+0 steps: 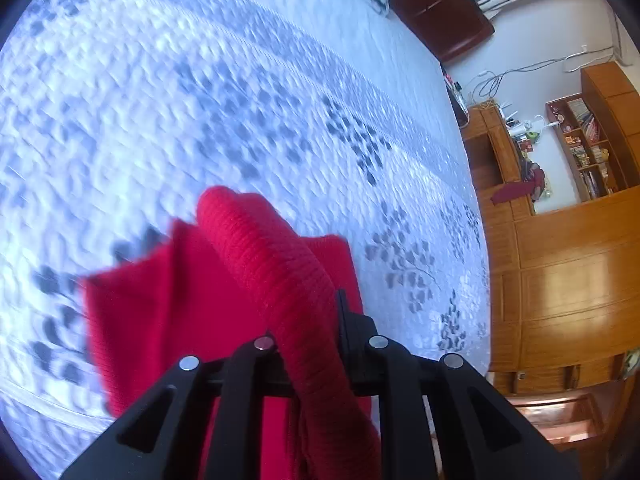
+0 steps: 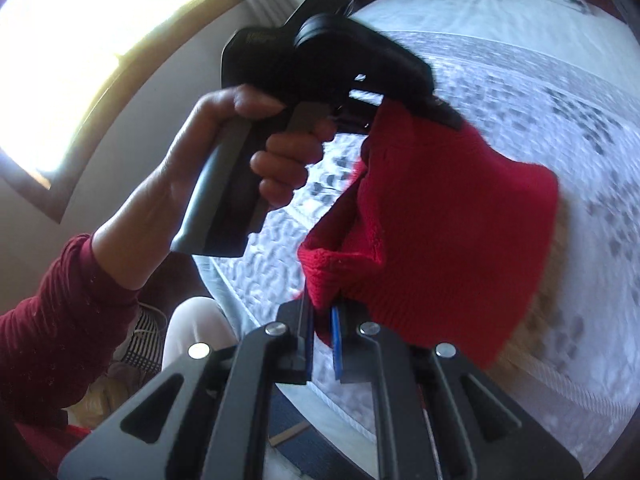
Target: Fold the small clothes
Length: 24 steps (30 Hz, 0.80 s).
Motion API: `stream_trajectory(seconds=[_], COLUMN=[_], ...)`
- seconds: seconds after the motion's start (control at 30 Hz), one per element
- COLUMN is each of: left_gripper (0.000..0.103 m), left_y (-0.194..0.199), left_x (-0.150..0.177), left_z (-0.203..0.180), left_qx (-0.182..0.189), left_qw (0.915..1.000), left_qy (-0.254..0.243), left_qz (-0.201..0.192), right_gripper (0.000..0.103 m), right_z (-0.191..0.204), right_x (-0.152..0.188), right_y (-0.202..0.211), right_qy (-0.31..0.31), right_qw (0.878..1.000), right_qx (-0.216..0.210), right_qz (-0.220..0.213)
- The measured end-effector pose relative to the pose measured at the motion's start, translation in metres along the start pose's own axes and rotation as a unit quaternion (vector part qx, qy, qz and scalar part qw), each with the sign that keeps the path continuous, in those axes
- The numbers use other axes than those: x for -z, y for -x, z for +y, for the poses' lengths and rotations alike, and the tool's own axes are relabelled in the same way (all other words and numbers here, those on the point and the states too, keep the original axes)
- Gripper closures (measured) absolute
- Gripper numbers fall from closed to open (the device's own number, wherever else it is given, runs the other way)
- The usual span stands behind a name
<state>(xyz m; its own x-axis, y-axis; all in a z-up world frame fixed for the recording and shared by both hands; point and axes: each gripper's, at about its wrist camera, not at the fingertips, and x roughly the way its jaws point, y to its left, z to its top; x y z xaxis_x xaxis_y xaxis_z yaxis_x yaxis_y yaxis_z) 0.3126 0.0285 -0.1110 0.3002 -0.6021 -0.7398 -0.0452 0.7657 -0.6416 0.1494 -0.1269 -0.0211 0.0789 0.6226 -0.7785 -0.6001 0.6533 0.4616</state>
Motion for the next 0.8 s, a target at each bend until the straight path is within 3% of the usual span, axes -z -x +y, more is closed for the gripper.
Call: stream_trajectory(seconds=[0.13,0.4,0.5,0.6,0.63,0.8], left_gripper=[0.089,0.089,0.089,0.087,0.081,0.064], left_y=[0.013,-0.014,-0.020,-0.019,-0.018,0.006], left_x=[-0.003,0.015,0.020,0.024,0.027,0.059], left_z=[0.031,0.095,0.108,0.112,0.110,0.104], left_qx=[-0.031,-0.074,-0.068,-0.062,-0.070,-0.070], left_qw=[0.9994,0.9971,0.9976,0.9980,0.9975,0.9975], left_qy=[-0.012,0.008,0.013,0.013,0.006,0.004], left_qz=[-0.003,0.013,0.006,-0.004,-0.006,-0.012], right_gripper=[0.097,0.097,0.096,0.077,0.066,0.053], right_z=[0.016,0.018,0.013,0.009,0.009,-0.007], right_x=[-0.006,0.015,0.024,0.032,0.035,0.049], right_y=[-0.039,-0.109,-0.123,-0.127,-0.124,-0.078], right_qy=[0.014,0.014,0.010,0.003,-0.001,-0.029], right_qw=[0.999,0.994,0.993,0.992,0.992,0.995], right_qx=[0.003,0.019,0.027,0.020,0.008,-0.014], right_qz=[0.029,0.102,0.118,0.128,0.127,0.094])
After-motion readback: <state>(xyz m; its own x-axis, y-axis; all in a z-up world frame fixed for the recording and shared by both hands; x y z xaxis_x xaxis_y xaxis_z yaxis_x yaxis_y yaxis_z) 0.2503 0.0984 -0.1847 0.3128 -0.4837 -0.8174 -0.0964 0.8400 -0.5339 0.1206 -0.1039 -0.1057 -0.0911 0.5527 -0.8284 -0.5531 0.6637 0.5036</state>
